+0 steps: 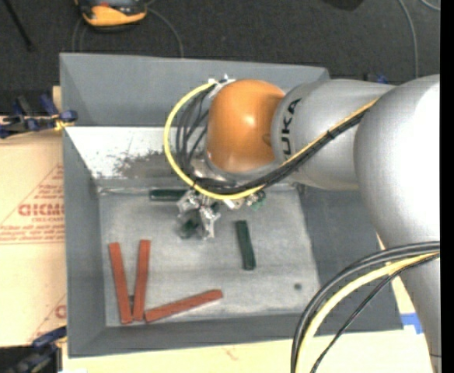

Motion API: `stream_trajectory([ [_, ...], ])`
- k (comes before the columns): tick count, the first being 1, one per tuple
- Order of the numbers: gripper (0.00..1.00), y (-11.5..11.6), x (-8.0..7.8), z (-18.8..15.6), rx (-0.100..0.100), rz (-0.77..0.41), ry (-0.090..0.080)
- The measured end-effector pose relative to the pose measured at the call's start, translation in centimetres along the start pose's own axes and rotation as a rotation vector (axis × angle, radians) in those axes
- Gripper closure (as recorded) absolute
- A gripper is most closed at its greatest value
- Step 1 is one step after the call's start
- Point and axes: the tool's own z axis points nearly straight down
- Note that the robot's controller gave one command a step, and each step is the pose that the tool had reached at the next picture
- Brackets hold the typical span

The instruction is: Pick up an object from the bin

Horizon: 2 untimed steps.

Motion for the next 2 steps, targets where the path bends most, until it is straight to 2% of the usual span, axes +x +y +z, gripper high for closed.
stream_trajectory([
  [1, 1.0, 0.0, 0.0, 0.0, 0.0, 0.0, 0.0],
  [2, 1.0, -2.1, 7.0, 0.6, 0.001, -0.027, -0.005],
])
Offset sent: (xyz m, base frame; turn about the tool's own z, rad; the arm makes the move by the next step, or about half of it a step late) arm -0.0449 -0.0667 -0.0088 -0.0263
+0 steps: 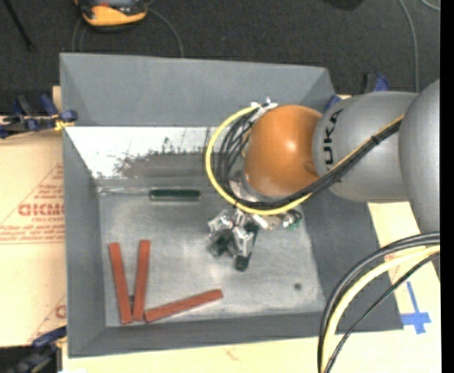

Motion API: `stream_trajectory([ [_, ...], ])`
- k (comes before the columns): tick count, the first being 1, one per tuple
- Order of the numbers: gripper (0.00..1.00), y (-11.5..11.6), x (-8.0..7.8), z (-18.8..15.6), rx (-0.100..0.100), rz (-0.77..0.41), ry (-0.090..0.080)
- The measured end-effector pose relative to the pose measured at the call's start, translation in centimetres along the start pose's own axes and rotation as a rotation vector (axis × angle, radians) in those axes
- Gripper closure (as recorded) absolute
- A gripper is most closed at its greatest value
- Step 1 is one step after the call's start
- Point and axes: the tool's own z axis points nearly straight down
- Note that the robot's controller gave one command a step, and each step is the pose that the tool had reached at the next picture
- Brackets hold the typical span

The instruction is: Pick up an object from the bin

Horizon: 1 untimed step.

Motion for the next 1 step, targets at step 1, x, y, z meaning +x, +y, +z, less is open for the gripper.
stream_trajectory([
  [1, 1.0, 2.13, -4.7, -2.2, 0.0, 0.025, 0.008],
])
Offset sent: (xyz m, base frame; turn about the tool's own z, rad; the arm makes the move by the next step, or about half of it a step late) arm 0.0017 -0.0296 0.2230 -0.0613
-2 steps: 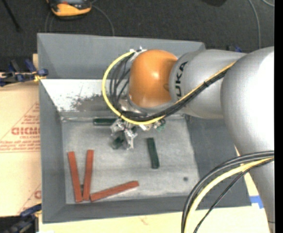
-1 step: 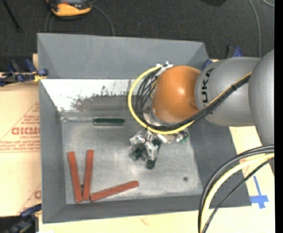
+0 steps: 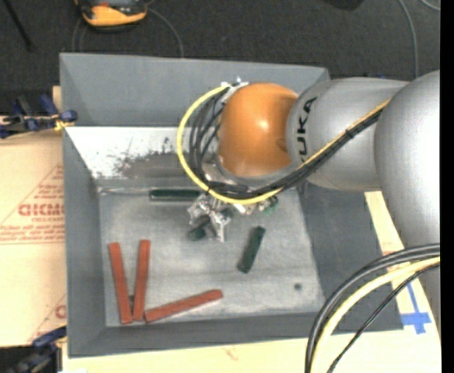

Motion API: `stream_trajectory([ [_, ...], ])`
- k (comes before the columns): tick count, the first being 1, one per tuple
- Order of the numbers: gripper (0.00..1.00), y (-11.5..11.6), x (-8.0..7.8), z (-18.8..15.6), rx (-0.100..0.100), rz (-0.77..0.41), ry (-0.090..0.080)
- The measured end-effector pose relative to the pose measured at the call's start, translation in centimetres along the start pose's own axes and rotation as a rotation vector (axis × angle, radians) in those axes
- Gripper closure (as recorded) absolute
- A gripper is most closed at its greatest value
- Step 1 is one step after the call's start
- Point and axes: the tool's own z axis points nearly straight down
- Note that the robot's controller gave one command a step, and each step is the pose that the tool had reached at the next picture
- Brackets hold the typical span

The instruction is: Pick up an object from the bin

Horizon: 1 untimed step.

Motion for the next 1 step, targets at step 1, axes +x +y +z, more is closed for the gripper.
stream_trajectory([
  [1, 1.0, -5.12, 6.39, -20.69, 0.007, -0.081, -0.007],
])
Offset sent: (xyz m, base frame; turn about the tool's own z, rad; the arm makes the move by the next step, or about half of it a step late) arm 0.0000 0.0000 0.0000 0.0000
